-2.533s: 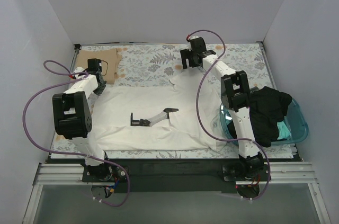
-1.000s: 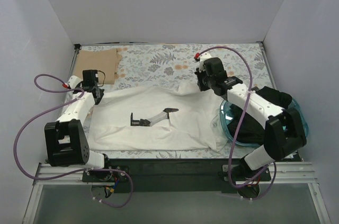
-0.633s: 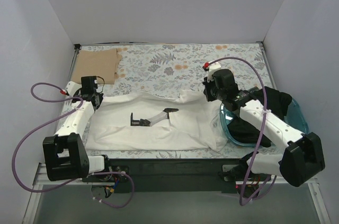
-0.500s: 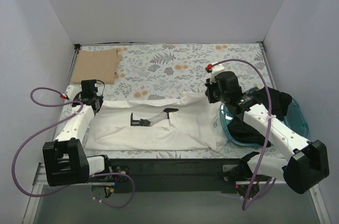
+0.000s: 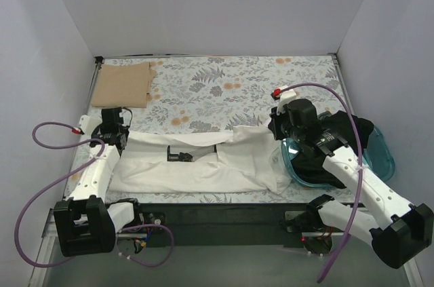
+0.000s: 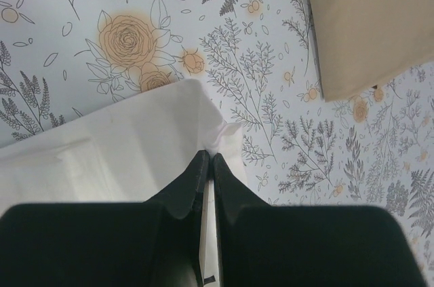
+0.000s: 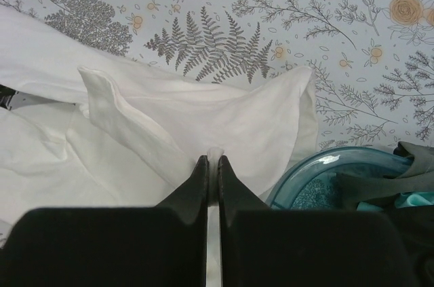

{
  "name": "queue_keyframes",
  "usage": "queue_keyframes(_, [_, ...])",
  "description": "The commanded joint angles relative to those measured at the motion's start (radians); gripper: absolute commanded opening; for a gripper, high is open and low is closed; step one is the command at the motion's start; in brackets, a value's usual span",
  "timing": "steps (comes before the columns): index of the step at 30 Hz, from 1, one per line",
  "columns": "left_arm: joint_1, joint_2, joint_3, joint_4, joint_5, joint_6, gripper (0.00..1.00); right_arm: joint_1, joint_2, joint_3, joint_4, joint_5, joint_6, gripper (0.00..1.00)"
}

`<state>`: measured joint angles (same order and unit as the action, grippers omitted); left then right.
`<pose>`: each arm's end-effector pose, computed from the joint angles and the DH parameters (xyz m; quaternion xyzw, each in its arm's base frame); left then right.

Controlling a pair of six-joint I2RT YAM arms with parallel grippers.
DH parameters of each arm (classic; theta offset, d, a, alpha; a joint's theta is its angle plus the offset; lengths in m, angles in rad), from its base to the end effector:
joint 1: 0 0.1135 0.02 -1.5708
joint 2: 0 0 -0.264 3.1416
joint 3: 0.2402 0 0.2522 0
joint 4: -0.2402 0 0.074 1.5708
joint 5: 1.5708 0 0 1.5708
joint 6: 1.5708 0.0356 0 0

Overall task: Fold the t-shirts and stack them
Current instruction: Fold the tshirt

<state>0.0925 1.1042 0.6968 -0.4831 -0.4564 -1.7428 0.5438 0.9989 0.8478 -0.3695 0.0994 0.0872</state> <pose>0.2142 0.0356 0.2249 -0.7751 0.4981 -0.0941 0.3772 0.1929 0.1125 0.3035 -0.1713 0.8474 0.1145 0.4893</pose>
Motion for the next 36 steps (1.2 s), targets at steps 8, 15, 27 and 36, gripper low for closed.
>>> queue_keyframes(8, [0.000, -0.070, -0.016, -0.052, -0.073, -0.064, 0.00, 0.002, -0.078, -0.047, -0.062, -0.044, 0.025, 0.01])
queue_keyframes(15, [0.001, -0.076, -0.071, -0.067, -0.067, -0.116, 0.00, 0.004, -0.143, -0.144, -0.080, -0.193, 0.100, 0.01])
queue_keyframes(27, [0.001, -0.141, -0.028, -0.380, -0.143, -0.419, 0.77, 0.048, -0.353, -0.365, -0.161, -0.340, 0.266, 0.50])
queue_keyframes(36, [0.000, -0.158, 0.024, -0.135, 0.221, -0.108, 0.80, 0.048, -0.355, -0.279, -0.125, -0.369, 0.207, 0.98])
